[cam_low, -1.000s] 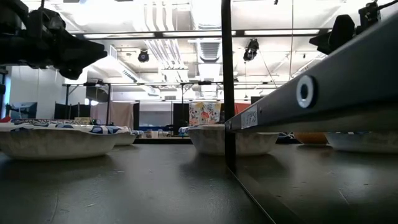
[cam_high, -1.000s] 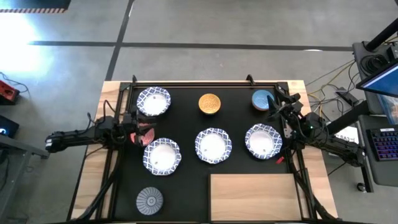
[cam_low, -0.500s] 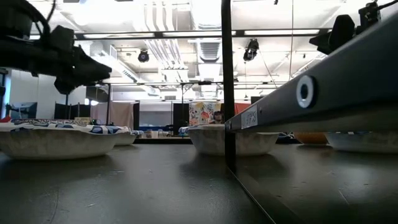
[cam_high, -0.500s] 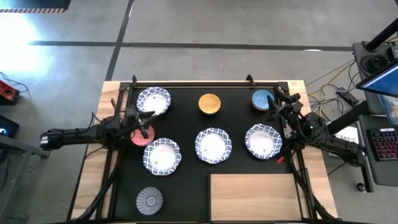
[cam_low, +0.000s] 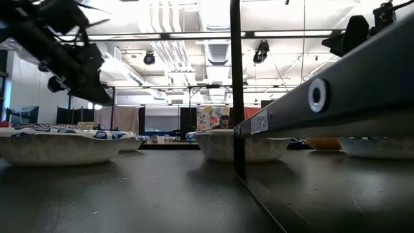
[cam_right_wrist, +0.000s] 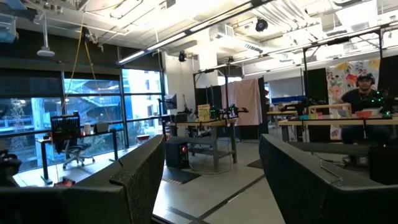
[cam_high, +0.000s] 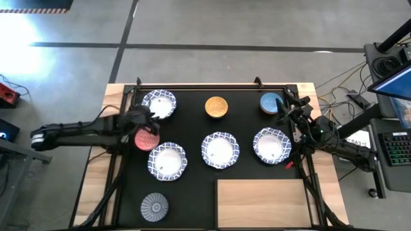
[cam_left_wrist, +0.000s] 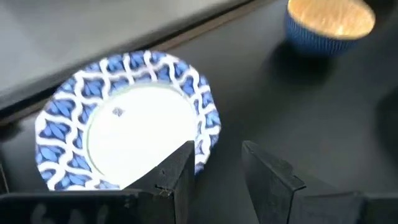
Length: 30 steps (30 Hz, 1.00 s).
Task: Place and stack bowls onto a shelf
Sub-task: Put the top left white patterned bowl on the shelf
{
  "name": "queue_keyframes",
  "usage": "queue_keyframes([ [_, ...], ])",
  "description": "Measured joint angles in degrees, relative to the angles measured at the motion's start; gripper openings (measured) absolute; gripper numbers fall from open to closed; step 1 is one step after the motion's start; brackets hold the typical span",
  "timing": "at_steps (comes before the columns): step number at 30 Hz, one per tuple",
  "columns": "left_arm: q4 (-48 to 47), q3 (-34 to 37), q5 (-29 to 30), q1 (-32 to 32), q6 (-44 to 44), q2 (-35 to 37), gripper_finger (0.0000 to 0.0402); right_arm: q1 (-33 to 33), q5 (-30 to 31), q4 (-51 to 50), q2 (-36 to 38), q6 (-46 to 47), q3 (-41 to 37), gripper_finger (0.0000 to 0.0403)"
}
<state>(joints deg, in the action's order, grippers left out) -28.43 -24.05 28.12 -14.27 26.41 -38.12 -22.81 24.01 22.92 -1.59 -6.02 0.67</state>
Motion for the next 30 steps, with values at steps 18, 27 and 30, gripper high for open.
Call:
queue_keyframes([
  [18,-1.7,-7.0,-21.2,-17.6,-13.1,-19.5,0.0195,0.0,0.0,0.0,0.0,0.0,0.0,0.0249],
  [27,2.5,-7.0,-21.2,-17.7,-16.6,-26.9,0.0178,0.0,0.0,0.0,0.0,0.0,0.0,0.0249],
  [30,5.1,-7.0,-19.9,-17.9,-17.3,-29.4,0.0166,0.0,0.0,0.0,0.0,0.0,0.0,0.0249],
])
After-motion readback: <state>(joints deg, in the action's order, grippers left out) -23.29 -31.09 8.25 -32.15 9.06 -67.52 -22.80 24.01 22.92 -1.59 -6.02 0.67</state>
